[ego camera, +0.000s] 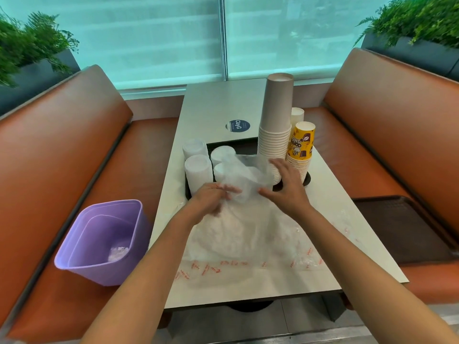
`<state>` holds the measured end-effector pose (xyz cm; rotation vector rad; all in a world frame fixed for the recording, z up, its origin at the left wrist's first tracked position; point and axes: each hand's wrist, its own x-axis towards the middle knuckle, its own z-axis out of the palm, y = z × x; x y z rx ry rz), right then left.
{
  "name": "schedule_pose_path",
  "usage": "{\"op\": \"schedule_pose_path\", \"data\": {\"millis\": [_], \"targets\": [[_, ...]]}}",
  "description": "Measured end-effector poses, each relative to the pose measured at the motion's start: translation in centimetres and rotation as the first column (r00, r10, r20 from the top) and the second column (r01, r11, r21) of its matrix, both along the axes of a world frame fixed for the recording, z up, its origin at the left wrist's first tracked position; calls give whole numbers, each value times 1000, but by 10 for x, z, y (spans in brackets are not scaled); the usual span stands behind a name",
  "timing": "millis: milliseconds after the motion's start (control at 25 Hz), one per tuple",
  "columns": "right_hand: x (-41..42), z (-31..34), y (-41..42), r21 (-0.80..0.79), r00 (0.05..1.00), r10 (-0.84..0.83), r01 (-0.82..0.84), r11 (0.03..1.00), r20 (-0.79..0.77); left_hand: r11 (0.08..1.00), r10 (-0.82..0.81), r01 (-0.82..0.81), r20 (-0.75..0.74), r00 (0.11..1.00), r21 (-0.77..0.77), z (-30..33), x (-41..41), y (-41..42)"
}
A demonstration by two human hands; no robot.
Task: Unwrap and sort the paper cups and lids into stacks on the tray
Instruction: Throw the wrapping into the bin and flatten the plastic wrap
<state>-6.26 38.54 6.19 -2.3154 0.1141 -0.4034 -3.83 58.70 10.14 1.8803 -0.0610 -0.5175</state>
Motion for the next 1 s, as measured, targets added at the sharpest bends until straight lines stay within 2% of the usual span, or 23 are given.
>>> {"op": "schedule_pose_path", "data": {"millis": [40, 80, 160, 280, 320, 400, 440, 480, 520, 560, 600, 640, 680, 720, 760, 800, 840, 880, 920, 1000], "targets": [[2, -1, 2, -18, 994, 85, -86, 996, -65, 998, -60, 60, 3, 998, 22, 2, -1, -2], [3, 0, 5, 41, 980, 154, -150, 988, -123, 993, -111, 111, -2, 994, 33, 4, -1, -3], [3, 0, 2, 270, 965, 224, -181, 946, -139, 981, -179, 178, 7, 984, 72, 4, 1, -1], [5, 3, -16, 558, 986, 97, -6, 830, -133, 959, -202, 191, 33, 979, 212, -1, 10, 16], [5, 5, -23, 597, 989, 14, 78, 798, -148, 955, -194, 181, 36, 980, 236, 0, 12, 22], [7, 8, -34, 505, 961, -213, 275, 818, -179, 954, -180, 163, 45, 983, 253, 1, 12, 26], [8, 10, -37, 417, 946, -286, 324, 849, -152, 955, -173, 156, 49, 984, 251, 2, 13, 26], [6, 14, -35, 344, 958, -271, 288, 894, -97, 952, -185, 167, 49, 982, 257, 4, 12, 23], [3, 19, -28, 260, 988, -153, 151, 954, -15, 943, -216, 198, 41, 975, 269, 6, 12, 19], [2, 26, -20, 90, 998, 21, -27, 996, 61, 920, -280, 256, 40, 959, 298, 9, 11, 14], [3, 32, -11, -166, 979, 200, -190, 968, 47, 886, -359, 325, 46, 932, 330, 11, 12, 9], [5, 40, 1, -416, 946, 319, -310, 855, -50, 843, -441, 392, 57, 896, 367, 15, 11, 2], [7, 44, 11, -575, 919, 355, -385, 722, -170, 805, -503, 433, 81, 860, 405, 19, 11, -3], [8, 48, 19, -623, 900, 347, -434, 651, -265, 776, -536, 444, 96, 839, 448, 23, 11, -4], [8, 51, 22, -590, 887, 331, -462, 663, -323, 751, -556, 441, 111, 823, 491, 28, 12, -3], [7, 52, 20, -467, 887, 325, -452, 760, -329, 714, -570, 428, 105, 815, 554, 33, 14, 1], [6, 52, 15, -274, 896, 321, -407, 871, -308, 662, -576, 409, 78, 814, 628, 38, 16, 8], [4, 52, 8, -123, 903, 300, -350, 929, -308, 618, -563, 389, 39, 825, 684, 40, 20, 16], [3, 52, 0, -89, 897, 265, -314, 945, -352, 610, -526, 351, 32, 850, 710, 42, 22, 23], [3, 54, -9, -303, 838, 138, -337, 891, -528, 659, -457, 256, 105, 883, 707, 44, 22, 31]]}}
